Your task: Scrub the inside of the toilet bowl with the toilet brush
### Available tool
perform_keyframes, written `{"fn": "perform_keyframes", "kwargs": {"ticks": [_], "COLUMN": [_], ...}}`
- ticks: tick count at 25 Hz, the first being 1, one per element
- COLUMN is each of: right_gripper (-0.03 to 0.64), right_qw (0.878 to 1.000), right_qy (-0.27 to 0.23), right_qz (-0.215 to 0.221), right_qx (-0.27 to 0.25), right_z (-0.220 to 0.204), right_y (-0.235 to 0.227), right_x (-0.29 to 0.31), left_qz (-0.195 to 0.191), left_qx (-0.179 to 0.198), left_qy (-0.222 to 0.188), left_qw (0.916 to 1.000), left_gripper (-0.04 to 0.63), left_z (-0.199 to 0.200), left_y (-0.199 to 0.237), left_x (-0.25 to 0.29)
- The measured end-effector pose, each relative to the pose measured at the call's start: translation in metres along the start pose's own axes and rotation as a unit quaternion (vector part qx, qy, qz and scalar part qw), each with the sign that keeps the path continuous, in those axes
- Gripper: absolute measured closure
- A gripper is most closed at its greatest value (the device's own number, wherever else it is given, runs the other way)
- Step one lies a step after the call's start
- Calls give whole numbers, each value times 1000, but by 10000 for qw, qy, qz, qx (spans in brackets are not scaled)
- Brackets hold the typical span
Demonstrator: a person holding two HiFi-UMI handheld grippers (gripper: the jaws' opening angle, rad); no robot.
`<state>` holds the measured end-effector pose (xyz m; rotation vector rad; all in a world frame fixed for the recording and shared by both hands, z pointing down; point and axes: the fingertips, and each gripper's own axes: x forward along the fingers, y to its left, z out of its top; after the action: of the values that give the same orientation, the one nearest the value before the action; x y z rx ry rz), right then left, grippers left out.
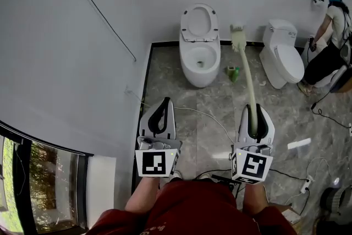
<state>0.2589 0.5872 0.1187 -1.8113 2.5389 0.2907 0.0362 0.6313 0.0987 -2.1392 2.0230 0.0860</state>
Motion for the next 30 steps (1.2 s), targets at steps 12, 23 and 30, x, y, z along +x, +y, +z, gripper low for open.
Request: {"fn": "perform_keyframes", "kwargs": {"ticks": [12, 23, 30], "right_gripper": [503, 503, 503], "right_qw": [9997, 9993, 9985], "right_qy": [224, 378, 459], "right_qz": [72, 7, 105], "right_qx": [71, -76, -266], "right_z": [-34, -51, -57], "right_y": [-43, -59, -35], "right_x": [-11, 43, 120], "left_qz": [-182, -353, -253], "left_qx": [-58, -163, -253], "left_qy": [319, 313, 284], "left_qw": [9993, 9988, 9990], "left_gripper": [591, 591, 591], "left_z": [-22, -47, -65], "left_y": [-59, -61, -12], "left_x": [19, 87, 151]}}
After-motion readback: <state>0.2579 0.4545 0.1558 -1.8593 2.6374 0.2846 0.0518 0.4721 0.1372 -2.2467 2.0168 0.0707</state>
